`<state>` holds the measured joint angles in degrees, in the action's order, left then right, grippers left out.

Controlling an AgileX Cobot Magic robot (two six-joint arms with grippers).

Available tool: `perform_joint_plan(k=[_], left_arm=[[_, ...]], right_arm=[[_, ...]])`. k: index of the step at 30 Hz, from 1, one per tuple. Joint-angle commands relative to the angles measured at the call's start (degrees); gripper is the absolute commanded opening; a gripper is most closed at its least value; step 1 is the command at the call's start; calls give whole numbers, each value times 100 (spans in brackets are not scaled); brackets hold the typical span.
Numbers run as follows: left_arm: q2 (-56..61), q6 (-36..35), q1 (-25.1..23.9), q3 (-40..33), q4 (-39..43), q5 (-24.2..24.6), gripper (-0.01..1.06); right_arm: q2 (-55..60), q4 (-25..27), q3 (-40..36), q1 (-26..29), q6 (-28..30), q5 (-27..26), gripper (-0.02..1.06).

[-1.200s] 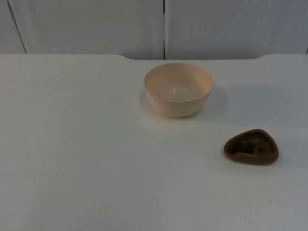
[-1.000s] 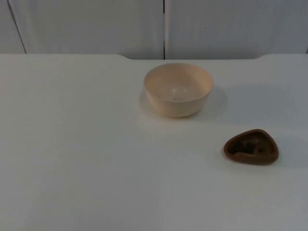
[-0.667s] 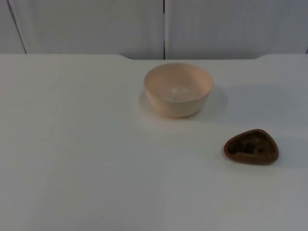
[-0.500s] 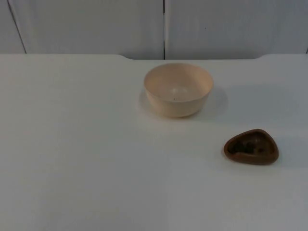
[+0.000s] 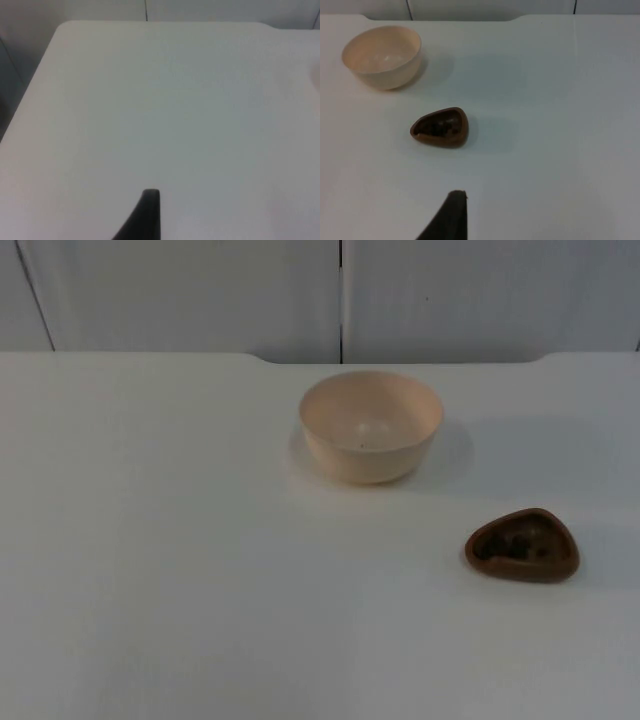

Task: Pick up the bowl with the left hand and pour the coffee beans from the cup into the bowl with the right hand.

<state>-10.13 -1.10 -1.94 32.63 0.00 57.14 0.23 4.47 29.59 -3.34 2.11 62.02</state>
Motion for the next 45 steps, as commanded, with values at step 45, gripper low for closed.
perform_joint_plan(k=[45], left_arm=[[-3749, 916, -11, 1975, -1471, -724, 93]], right_arm=[[-23, 16, -18, 42, 24, -21, 105]])
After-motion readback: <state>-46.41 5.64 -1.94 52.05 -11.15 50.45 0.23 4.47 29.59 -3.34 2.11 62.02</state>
